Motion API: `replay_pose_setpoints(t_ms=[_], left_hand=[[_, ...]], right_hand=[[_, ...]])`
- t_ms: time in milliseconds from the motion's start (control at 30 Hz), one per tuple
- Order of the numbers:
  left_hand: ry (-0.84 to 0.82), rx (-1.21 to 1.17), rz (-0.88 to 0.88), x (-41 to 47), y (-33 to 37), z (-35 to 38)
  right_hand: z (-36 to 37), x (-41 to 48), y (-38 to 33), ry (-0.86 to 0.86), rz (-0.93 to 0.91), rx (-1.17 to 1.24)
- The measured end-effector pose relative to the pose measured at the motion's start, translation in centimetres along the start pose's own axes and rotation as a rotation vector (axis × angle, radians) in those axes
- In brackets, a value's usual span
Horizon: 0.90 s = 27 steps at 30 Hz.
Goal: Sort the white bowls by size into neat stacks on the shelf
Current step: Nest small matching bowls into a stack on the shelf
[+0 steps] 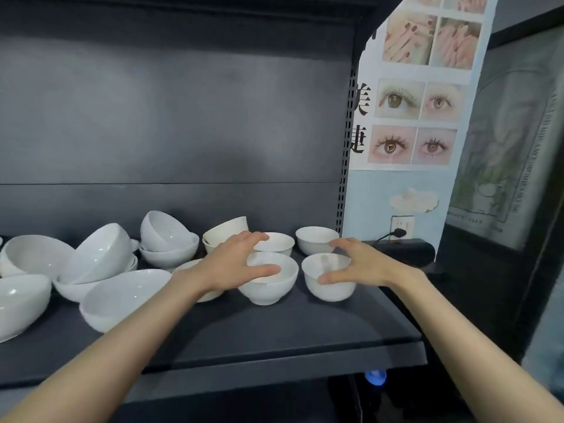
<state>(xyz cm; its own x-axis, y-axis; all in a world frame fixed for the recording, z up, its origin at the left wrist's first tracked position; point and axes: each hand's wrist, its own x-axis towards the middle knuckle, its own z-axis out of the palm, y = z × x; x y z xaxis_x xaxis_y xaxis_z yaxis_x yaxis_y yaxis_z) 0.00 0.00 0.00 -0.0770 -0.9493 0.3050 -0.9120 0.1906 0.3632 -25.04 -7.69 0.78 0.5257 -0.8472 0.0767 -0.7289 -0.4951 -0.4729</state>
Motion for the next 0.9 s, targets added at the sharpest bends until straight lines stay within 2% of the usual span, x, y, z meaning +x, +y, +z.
replay_pose_setpoints(t_ms=[233, 567, 900], left_hand=[[0.002, -0.033, -0.061, 3.6, -1.3, 1.6], [-0.086, 0.086, -0.206, 8.5, -0.8, 3.0], [-0.149, 0.039, -0.281, 10.9, -0.9, 3.8]], right_hand=[[0.9, 2.8, 2.3, -0.112, 0.005, 0.065], [-2.5, 6.9, 4.7, 0.081, -0.102, 0.198], [-3.4, 12.5, 6.0, 0.198, -0.137, 0.336]])
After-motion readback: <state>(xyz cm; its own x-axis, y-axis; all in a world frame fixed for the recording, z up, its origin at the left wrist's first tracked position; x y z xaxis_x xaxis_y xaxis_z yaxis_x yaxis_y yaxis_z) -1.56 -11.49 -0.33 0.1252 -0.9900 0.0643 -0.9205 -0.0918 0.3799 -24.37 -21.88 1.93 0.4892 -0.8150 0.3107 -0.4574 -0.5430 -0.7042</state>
